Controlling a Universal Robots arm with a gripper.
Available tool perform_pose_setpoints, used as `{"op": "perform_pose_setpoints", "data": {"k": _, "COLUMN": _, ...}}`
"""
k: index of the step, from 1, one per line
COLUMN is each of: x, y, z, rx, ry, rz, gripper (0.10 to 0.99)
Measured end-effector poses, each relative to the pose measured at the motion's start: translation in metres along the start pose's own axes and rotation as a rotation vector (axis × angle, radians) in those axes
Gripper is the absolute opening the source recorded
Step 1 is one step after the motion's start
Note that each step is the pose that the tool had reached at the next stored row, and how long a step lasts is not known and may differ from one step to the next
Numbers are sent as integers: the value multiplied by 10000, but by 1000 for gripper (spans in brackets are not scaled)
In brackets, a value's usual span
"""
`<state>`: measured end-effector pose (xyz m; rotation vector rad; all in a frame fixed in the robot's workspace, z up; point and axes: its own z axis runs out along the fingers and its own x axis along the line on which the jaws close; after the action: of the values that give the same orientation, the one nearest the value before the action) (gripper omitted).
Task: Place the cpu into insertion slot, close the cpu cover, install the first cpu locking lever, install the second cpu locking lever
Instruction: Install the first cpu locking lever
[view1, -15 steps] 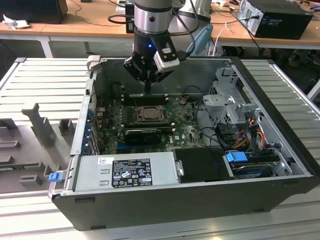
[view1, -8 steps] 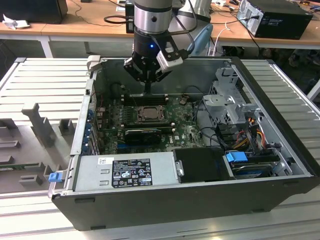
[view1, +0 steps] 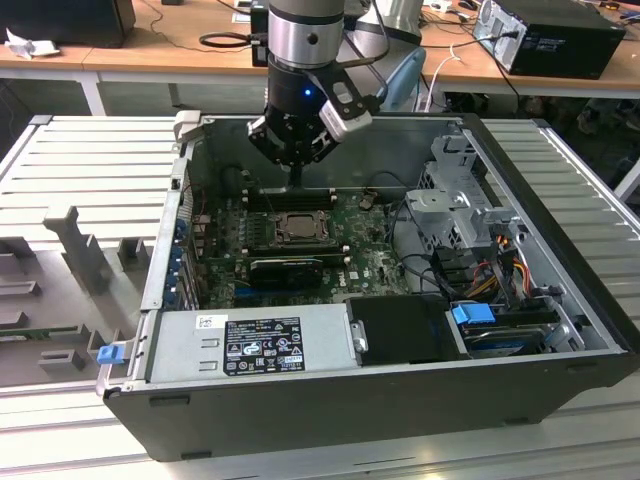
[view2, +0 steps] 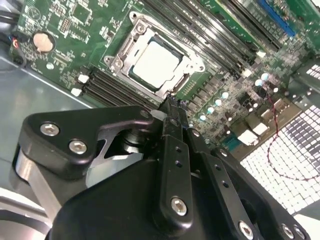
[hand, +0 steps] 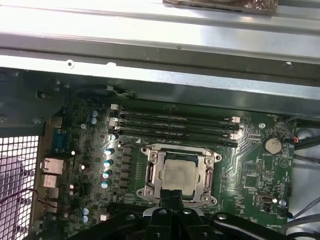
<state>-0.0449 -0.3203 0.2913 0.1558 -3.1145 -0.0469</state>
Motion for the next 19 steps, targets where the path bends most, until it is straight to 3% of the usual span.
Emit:
{"op": "perform_pose_setpoints", "data": {"k": 7, "x": 149, "y": 11, "z": 6, "rx": 10, "ry": -110, "rz": -46, "gripper": 106}}
{"op": "perform_pose_setpoints", "data": {"k": 10, "x": 263, "y": 22, "z": 26, "rx": 14, "ry": -162, "rz": -52, "gripper": 106}}
{"op": "perform_pose_setpoints", "data": {"k": 13, "x": 403, "y": 35, "z": 90, "rx": 19, "ry": -249, "rz": -41, "gripper": 106}}
{"op": "perform_pose_setpoints", "data": {"k": 15, "x": 417, "y": 39, "z": 133, "rx": 18, "ry": -258, "rz": 219, "gripper": 106}}
{"op": "perform_pose_setpoints", "data": {"k": 19, "x": 603, "y": 66, "z": 212, "rx": 20, "ry": -260, "rz": 253, "gripper": 106}}
